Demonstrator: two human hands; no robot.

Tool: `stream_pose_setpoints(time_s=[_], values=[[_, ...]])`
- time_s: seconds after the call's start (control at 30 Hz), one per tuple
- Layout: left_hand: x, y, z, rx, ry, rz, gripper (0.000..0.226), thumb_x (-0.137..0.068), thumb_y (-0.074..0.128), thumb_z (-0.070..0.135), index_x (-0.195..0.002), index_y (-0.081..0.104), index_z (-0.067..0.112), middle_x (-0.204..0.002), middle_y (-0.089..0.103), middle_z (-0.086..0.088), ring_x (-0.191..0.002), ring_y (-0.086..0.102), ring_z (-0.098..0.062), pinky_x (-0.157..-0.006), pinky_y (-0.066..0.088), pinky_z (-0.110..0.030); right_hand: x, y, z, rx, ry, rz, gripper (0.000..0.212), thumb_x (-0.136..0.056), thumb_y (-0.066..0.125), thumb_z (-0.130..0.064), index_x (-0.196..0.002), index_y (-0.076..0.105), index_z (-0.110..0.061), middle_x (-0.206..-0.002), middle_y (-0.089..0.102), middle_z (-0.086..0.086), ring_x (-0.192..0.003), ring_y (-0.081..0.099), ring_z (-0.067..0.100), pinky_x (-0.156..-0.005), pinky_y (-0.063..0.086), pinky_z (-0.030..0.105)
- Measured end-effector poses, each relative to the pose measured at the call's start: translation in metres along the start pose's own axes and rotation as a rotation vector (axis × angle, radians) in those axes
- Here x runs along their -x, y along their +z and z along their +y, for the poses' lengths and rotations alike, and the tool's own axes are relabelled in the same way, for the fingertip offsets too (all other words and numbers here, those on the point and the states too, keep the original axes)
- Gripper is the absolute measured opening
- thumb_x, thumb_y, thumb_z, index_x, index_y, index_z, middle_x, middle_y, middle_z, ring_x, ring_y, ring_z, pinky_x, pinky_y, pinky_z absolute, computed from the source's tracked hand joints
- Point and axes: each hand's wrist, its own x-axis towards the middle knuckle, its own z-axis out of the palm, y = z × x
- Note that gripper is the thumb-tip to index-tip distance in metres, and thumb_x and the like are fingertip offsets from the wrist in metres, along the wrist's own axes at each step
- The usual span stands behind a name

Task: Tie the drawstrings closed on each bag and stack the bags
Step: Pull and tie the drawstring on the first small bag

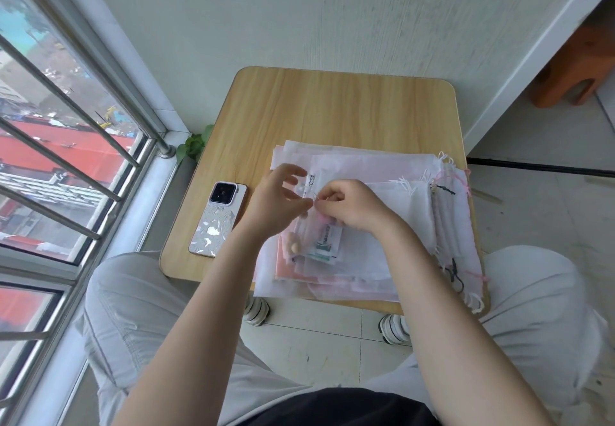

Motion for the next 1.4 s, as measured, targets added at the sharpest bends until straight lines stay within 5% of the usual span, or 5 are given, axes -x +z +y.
stream_pose_setpoints(time_s=[0.13,0.43,0.53,0.93,1.4], values=[[0.004,0.008,-0.004,-0.041,0.024,-0.014,0.047,-0.077,0.077,0.014,-0.116,0.052,0.020,-0.111,0.058,0.000,-0.096,0.063,-0.012,-0.075,0.049,-0.016,-0.001,0.002,0.003,-0.105,0.032,0.037,0.007,-0.092,0.061,-0.015,-0.093,0.063,-0.009,-0.070,0.069,0.009,-0.051,0.054,0.011,-0.056,0.047,0.025],[0.005,-0.005,0.004,-0.333,-0.081,-0.249,0.022,-0.080,0.077,0.036,-0.097,0.066,0.027,-0.072,0.068,0.006,-0.057,0.066,-0.009,-0.057,0.047,-0.023,-0.009,-0.006,0.005,-0.316,0.050,0.170,0.008,-0.094,0.060,-0.016,-0.091,0.063,-0.009,-0.067,0.063,0.004,-0.049,0.049,0.012,-0.052,0.042,0.025],[0.000,-0.005,0.008,-0.342,-0.040,-0.127,0.019,-0.080,0.070,0.048,-0.088,0.074,0.031,-0.083,0.070,0.010,-0.076,0.064,-0.004,-0.067,0.051,-0.026,-0.011,-0.008,0.002,-0.297,0.015,0.135,0.010,-0.093,0.063,-0.018,-0.094,0.064,-0.008,-0.068,0.065,0.001,-0.051,0.049,0.012,-0.052,0.041,0.024],[-0.002,0.004,0.007,-0.103,-0.214,-0.139,0.020,-0.080,0.074,0.027,-0.080,0.076,0.007,-0.062,0.062,-0.003,-0.059,0.050,-0.013,-0.057,0.037,-0.026,-0.015,-0.018,-0.005,-0.316,-0.041,0.239,0.006,-0.094,0.063,-0.020,-0.091,0.064,-0.015,-0.070,0.063,-0.001,-0.052,0.049,0.012,-0.059,0.043,0.026],[0.006,0.003,-0.008,0.435,-0.317,-0.011,0.015,-0.085,0.071,0.018,-0.094,0.074,0.006,-0.088,0.074,-0.003,-0.075,0.066,-0.010,-0.061,0.045,-0.021,-0.006,-0.001,-0.013,0.424,-0.045,-0.055,0.012,-0.086,0.071,-0.021,-0.096,0.068,-0.016,-0.095,0.062,-0.005,-0.092,0.060,0.014,-0.073,0.042,0.021]])
